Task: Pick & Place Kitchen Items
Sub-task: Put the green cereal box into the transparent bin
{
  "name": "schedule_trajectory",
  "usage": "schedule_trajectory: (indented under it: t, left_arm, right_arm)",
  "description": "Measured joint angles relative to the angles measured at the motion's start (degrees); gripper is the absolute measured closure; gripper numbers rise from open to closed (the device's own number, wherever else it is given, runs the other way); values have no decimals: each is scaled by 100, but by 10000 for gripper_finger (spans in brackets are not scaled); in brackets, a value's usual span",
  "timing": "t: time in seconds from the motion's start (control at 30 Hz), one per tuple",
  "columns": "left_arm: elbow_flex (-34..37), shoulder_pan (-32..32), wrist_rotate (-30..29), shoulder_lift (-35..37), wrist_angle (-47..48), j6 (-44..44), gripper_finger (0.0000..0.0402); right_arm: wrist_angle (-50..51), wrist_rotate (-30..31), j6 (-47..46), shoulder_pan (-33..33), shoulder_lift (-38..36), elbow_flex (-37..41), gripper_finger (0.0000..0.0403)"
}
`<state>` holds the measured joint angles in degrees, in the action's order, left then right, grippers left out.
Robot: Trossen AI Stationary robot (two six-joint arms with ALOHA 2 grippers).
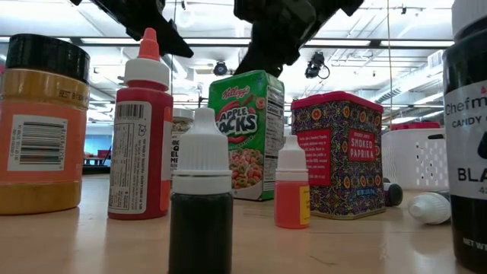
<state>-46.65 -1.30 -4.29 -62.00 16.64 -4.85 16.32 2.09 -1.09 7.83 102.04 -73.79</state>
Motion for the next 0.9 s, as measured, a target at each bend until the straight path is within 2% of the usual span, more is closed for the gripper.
schedule_trajectory:
  t: [0.1,0.23,0.37,0.57,0.9]
  left_arm:
    - [0,-1,-410,0,7,13,232]
    - [0,-1,-769,0,-28,95,232]
    - [0,-2,-920,0,-68,141,232]
    - [0,-2,-923,0,-67,91,232]
    - [0,-2,-923,0,-81,-109,232]
  right_arm:
    - [-347,-72,-148,33,0,140,316]
    - [-955,-469,-173,27,0,353,288]
    - [-1441,-859,-284,29,1,671,261]
    - [-1664,-460,-375,27,2,980,245]
    - [-2042,-422,-290,25,-62,1068,249]
